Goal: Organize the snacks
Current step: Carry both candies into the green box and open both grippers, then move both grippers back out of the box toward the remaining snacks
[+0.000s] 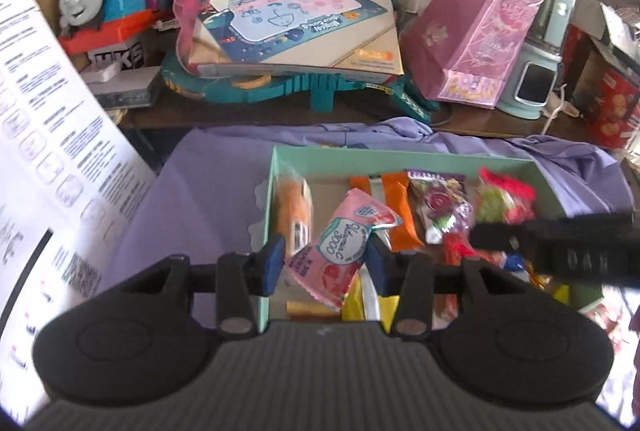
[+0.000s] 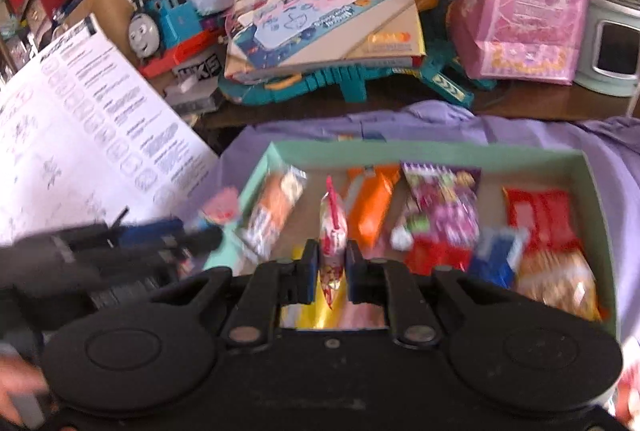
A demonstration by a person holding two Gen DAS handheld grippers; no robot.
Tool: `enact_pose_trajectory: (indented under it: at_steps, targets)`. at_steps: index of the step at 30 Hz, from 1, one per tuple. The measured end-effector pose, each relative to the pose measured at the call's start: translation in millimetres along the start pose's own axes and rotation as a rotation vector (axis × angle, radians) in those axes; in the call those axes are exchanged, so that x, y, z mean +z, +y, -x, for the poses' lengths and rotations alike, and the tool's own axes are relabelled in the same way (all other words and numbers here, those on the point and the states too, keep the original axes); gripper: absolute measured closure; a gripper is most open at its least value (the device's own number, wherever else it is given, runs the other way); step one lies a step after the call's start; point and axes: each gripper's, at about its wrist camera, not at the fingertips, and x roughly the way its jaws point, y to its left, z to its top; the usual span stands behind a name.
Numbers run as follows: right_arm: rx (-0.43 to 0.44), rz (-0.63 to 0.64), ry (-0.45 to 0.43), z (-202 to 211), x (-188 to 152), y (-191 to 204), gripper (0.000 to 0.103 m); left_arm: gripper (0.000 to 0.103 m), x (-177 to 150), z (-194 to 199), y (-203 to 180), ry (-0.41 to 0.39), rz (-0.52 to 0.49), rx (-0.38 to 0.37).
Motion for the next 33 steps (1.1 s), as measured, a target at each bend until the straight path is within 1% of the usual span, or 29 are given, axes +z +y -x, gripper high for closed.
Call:
enact_pose_trajectory:
  at_steps: [3,6,7,8,9,10,11,12,14,16,18,21,27,33]
  targets:
    - [0.014,0.000,0.008,-27,27,4,0.090,0.060,9,-23,-2,0.017,-0.003,0.009]
    - [0.028,-0.003,0.016,-49,45,8,0.089,0.060,18,-44,-2,0.026,0.002,0.019]
    - [0.036,-0.010,0.020,-57,50,9,0.088,0.059,21,-50,-1,0.025,0.006,0.018]
    - [0.042,-0.014,0.024,-62,53,10,0.084,0.057,24,-55,0,0.022,0.006,0.017]
    - [0.043,-0.020,0.028,-68,56,9,0.072,0.052,26,-59,0,0.020,0.004,0.018]
    - [0.045,-0.029,0.026,-71,59,9,0.062,0.047,27,-61,0,0.017,-0.002,0.023]
    - [0.048,-0.037,0.022,-73,61,9,0.043,0.035,28,-62,-1,0.013,-0.009,0.031]
    - [0.047,-0.039,0.010,-73,62,8,0.030,0.026,28,-62,-2,0.003,-0.016,0.043]
    - [0.033,-0.028,-0.013,-70,63,9,0.021,0.019,28,-61,-4,-0.017,-0.027,0.071]
    - [0.026,-0.019,-0.019,-67,62,8,0.016,0.017,27,-60,-3,-0.014,-0.026,0.068]
    - [0.017,-0.028,-0.015,-64,59,6,0.004,0.012,27,-59,-2,0.000,-0.018,0.064]
    - [0.010,-0.049,-0.022,-58,53,0,0.000,0.008,24,-53,-4,-0.006,-0.023,0.071]
    - [-0.005,-0.049,-0.019,-39,39,-2,0.000,0.005,14,-32,-12,-0.011,-0.043,0.058]
    - [-0.010,-0.031,-0.026,-14,23,6,0.000,0.002,-4,-3,-11,-0.006,-0.064,0.054]
